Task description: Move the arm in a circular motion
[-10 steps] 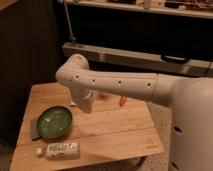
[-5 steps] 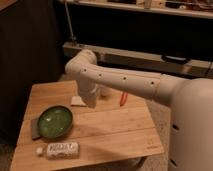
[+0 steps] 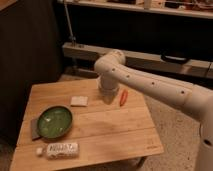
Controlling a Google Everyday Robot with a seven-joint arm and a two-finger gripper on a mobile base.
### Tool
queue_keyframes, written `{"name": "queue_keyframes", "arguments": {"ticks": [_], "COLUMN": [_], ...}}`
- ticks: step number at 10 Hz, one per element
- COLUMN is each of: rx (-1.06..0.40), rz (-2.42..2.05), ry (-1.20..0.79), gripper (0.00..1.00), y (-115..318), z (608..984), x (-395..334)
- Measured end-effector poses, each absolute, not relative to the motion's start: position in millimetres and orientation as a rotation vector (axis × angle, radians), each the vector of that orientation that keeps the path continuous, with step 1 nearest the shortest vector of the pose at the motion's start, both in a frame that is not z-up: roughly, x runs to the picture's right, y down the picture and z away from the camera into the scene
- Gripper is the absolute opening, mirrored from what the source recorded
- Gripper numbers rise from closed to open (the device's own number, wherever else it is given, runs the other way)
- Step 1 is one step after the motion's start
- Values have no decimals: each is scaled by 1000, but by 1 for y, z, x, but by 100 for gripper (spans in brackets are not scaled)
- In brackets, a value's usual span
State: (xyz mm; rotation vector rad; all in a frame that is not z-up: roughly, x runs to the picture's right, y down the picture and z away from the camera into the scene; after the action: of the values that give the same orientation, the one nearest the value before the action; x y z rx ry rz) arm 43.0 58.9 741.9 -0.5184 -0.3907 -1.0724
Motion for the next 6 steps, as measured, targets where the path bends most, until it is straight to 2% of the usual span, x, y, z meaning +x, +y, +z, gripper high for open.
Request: {"name": "queue_keyframes", "arguments": {"ticks": [3,6], "rx": [-556,-630], "rz": [-915,-767], "ry": [-321,-270], "gripper": [0,0], "y": [82,124], "z": [737,708], "x": [116,163]}}
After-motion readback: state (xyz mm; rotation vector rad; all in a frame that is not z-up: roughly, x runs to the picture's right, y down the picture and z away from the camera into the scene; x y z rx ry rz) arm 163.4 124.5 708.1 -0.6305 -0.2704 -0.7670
